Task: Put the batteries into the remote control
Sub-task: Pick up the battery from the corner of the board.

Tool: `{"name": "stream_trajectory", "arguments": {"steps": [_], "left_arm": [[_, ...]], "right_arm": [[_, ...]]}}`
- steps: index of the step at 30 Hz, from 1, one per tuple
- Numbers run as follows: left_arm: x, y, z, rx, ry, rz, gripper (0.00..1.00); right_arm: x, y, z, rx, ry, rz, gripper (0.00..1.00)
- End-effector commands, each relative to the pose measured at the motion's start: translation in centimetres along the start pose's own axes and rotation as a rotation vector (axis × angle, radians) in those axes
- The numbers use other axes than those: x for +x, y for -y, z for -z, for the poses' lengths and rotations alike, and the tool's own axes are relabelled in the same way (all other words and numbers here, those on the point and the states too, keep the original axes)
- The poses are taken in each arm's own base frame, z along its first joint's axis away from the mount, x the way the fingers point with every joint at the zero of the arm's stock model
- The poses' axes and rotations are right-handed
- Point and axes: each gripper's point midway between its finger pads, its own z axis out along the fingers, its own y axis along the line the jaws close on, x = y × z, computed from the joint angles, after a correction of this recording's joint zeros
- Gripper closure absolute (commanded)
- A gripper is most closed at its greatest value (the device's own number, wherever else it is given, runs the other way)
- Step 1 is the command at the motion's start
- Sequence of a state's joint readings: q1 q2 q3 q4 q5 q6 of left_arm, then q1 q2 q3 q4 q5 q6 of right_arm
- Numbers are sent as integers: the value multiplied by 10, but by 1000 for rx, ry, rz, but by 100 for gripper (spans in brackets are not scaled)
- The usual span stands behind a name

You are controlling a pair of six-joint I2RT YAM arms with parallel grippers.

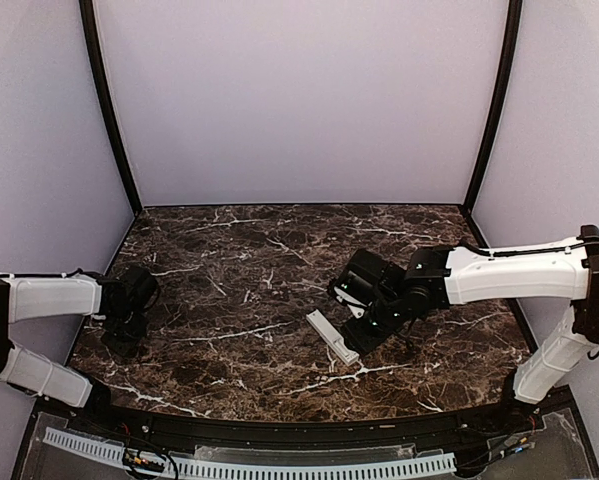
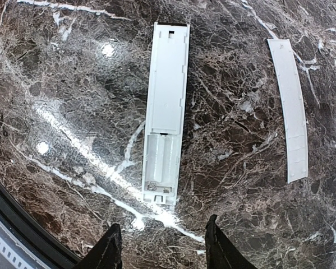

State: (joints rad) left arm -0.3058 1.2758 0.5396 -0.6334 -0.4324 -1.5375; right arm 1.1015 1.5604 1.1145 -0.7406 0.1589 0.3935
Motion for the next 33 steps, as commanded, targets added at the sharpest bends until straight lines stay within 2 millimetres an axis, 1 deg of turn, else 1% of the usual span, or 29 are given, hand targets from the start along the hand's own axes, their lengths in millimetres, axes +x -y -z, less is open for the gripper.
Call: {"name": "stream_trajectory", "arguments": {"steps": [1,3,7,11,15,21,26,29,30,32,33], "left_arm": [[2,0,3,-40,-33,-71,72],[3,1,3,-59,-39,-81,71],[15,7,3,-31,-107,-52,72],[17,7,4,-12,-118,-13,75],[18,4,4,-36,-121,4,75],[14,-6,4,-114,-99,10,72],[4,-10,4,-160,-47,3,72],[3,-10,3,-152,-42,6,80],[3,-11,3,-149,-43,8,85],[3,-10,2,-143,-47,3,91],[3,-10,2,-138,-49,-4,92]], "right_arm": [[-7,-2,5,11,25,17,52],[-8,-1,6,14,24,21,52],[-8,0,7,23,20,26,52],[-8,3,9,33,25,27,51],[-6,4,11,36,26,29,51],[-5,8,16,51,26,22,51],[-5,9,19,47,42,18,50],[-5,9,20,48,42,20,50],[-5,9,19,52,39,22,50],[-5,11,20,59,39,24,50],[-5,11,20,63,38,26,50]]}}
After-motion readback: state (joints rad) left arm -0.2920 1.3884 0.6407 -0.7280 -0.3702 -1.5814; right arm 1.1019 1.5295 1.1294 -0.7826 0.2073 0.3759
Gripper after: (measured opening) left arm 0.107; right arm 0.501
